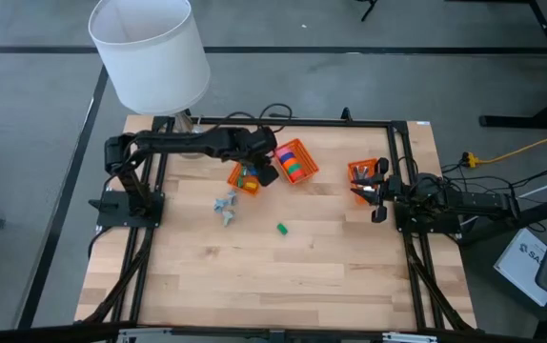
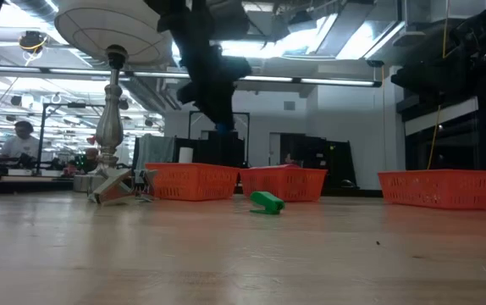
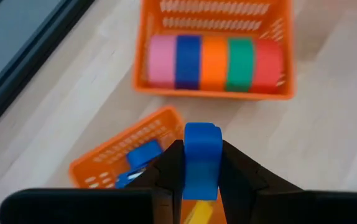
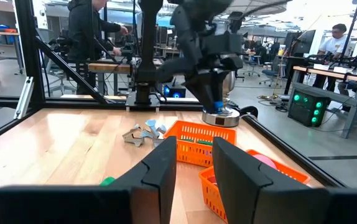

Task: Pick and place Stapler, Stapler remover, tape
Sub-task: Put the blue stapler into the left orange bin, then put the green stapler into the left orange bin

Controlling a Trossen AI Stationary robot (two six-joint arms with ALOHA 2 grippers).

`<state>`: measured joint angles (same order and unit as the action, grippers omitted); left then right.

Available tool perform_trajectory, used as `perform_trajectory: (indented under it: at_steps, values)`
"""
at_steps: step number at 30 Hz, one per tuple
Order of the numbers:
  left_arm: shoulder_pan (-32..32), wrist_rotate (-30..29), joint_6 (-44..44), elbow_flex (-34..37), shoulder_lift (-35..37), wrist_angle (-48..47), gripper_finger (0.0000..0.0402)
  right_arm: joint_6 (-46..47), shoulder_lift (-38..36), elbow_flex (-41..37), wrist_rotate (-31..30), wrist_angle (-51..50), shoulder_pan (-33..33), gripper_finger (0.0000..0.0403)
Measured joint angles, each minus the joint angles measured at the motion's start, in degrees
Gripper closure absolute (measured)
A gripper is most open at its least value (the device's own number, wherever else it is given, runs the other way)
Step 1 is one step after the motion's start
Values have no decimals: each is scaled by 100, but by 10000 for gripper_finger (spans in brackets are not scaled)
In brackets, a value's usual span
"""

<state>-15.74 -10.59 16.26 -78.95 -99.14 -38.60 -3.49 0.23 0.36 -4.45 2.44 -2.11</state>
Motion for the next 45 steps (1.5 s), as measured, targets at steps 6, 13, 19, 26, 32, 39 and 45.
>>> perform_trajectory:
  at_steps: [6, 13, 19, 26, 32, 39, 45]
  values:
    - [-235, 2, 262, 275, -9, -56, 336, -1, 1, 0, 2, -2, -2, 295]
    - [-356, 15, 505, 689, -10, -26, 336, -1, 0, 0, 2, -2, -1, 295]
    - [-357, 262, 570, 1075, -13, 452, 336, 0, 1, 0, 1, -1, 0, 295]
    - [-366, 365, 570, 1491, -21, 1072, 317, -2, 2, 0, 1, -1, -2, 295]
    - [-364, 335, 563, 1494, -21, 1211, 288, -2, 0, 0, 2, -2, 0, 295]
    - [-361, 168, 550, 1494, -21, 1348, 286, -2, 0, 0, 0, 0, -2, 295]
    - [-360, 170, 549, 1494, -21, 1458, 286, -1, 0, 0, 2, -2, -2, 295]
